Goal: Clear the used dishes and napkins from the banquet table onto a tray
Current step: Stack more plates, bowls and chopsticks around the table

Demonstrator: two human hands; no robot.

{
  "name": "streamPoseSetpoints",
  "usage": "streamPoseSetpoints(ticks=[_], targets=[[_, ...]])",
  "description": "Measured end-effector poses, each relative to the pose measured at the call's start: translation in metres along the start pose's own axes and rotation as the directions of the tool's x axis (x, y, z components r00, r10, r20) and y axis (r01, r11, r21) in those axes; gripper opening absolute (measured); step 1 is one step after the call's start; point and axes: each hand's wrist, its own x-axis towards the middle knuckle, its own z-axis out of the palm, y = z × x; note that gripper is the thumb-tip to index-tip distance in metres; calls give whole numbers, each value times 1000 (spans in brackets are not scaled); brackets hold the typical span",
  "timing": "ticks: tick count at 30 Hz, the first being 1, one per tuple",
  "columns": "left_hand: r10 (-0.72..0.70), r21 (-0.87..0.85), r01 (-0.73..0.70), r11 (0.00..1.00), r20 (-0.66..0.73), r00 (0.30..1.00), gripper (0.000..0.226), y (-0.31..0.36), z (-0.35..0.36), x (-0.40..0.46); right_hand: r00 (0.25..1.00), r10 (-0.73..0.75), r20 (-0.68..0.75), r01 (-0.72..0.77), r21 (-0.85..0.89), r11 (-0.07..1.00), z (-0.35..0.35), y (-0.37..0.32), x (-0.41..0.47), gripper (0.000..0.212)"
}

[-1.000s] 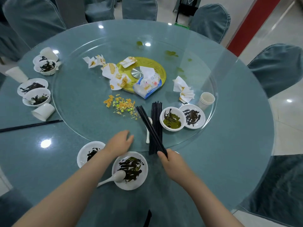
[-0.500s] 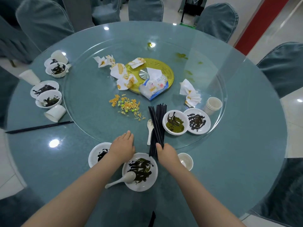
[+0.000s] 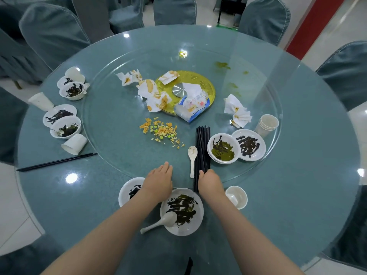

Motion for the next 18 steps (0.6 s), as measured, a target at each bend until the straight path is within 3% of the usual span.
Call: streamPoseSetpoints(ticks=[7, 12, 18], targets=[[34, 4, -34, 999, -2, 999, 62, -4, 2, 1, 999, 2, 45, 9, -248, 969, -14, -10, 15, 29], [46, 26, -46, 999, -1, 999, 62, -7, 3, 1, 992, -4, 126, 72, -538, 840, -23, -22, 20, 32], [51, 23, -51, 998, -8, 999, 62, -9, 3, -1, 988, 6, 153, 89, -609, 788, -27, -34, 22, 31]])
